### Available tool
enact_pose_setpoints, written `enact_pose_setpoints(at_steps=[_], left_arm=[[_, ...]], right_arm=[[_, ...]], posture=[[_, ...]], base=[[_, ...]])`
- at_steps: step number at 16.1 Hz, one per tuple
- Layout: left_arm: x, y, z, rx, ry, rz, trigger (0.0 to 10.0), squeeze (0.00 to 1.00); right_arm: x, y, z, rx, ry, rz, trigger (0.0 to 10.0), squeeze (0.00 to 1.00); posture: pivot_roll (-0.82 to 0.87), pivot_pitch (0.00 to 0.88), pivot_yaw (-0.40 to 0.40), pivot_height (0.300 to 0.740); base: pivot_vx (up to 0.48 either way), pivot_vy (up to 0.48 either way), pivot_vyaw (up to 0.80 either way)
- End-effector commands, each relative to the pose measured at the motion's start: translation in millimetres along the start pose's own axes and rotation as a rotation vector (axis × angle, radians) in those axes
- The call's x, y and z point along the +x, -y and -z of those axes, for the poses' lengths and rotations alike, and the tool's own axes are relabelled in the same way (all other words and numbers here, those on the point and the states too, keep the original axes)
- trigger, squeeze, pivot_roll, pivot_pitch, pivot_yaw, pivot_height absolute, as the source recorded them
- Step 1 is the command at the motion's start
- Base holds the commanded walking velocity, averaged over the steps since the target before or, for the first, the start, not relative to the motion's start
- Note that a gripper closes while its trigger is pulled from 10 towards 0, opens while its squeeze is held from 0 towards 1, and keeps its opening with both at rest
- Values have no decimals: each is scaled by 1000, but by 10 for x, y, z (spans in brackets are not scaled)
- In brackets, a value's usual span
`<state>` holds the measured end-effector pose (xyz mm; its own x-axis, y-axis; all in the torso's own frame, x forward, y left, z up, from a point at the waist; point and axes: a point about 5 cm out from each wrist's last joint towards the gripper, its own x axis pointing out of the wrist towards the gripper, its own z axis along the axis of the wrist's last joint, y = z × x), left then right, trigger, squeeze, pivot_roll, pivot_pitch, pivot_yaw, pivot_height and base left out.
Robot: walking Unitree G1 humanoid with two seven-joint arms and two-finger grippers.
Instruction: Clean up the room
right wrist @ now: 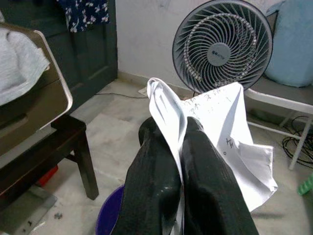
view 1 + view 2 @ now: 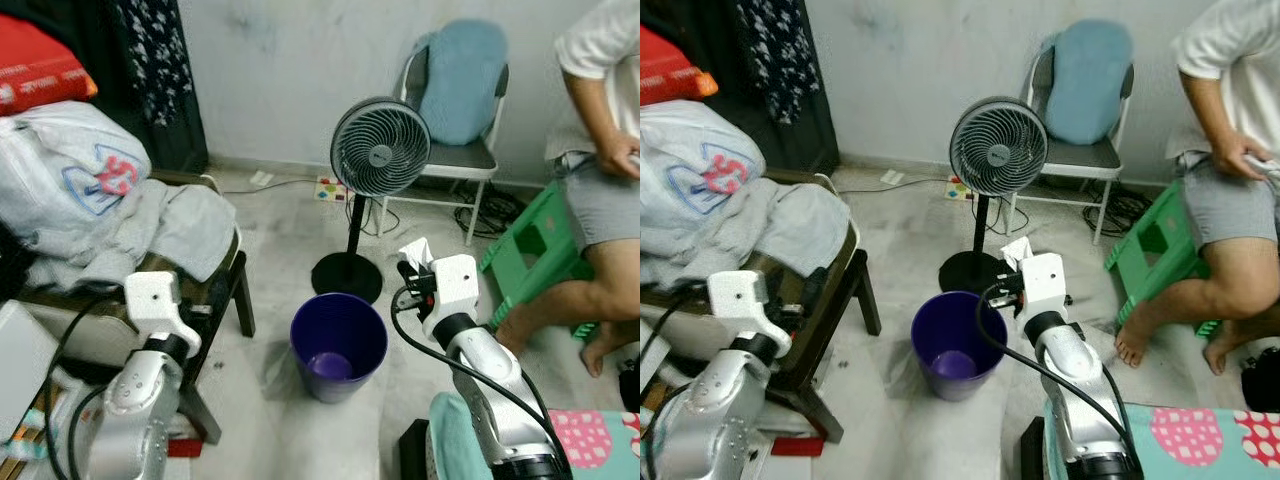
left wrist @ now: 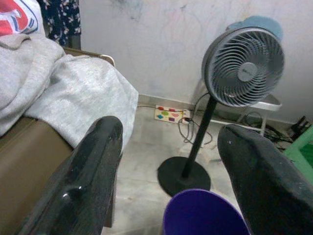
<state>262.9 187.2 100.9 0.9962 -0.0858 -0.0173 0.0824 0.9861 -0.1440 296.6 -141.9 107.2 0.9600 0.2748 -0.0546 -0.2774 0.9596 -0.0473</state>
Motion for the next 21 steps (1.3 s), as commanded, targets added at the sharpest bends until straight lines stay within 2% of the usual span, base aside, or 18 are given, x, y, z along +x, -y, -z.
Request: enact_pose_setpoints(at_steps=[1, 9, 13, 17, 21], left_arm=[[23, 66, 6, -6, -4, 28, 10000, 0], [34, 64, 8, -1, -6, 31, 10000, 0], [37, 61, 7, 2, -8, 30, 10000, 0], [36, 59, 15, 5, -11, 25, 10000, 0], [34, 59, 14, 4, -14, 30, 10000, 0]], right_arm=[[-28, 69, 27, -2, -14, 22, 10000, 0], [-14, 60, 21, -9, -9, 16, 10000, 0], [-9, 54, 20, -7, -6, 16, 10000, 0], [-10, 56, 24, -3, -7, 17, 10000, 0], [-9, 56, 24, -1, -9, 20, 10000, 0]], posture=[[-107, 2, -38, 740], [-106, 0, -35, 740], [-104, 0, -35, 740], [-104, 0, -35, 740], [-105, 5, -33, 740]], base=[[296, 0, 0], [301, 0, 0], [283, 0, 744], [251, 0, 0], [0, 0, 113]])
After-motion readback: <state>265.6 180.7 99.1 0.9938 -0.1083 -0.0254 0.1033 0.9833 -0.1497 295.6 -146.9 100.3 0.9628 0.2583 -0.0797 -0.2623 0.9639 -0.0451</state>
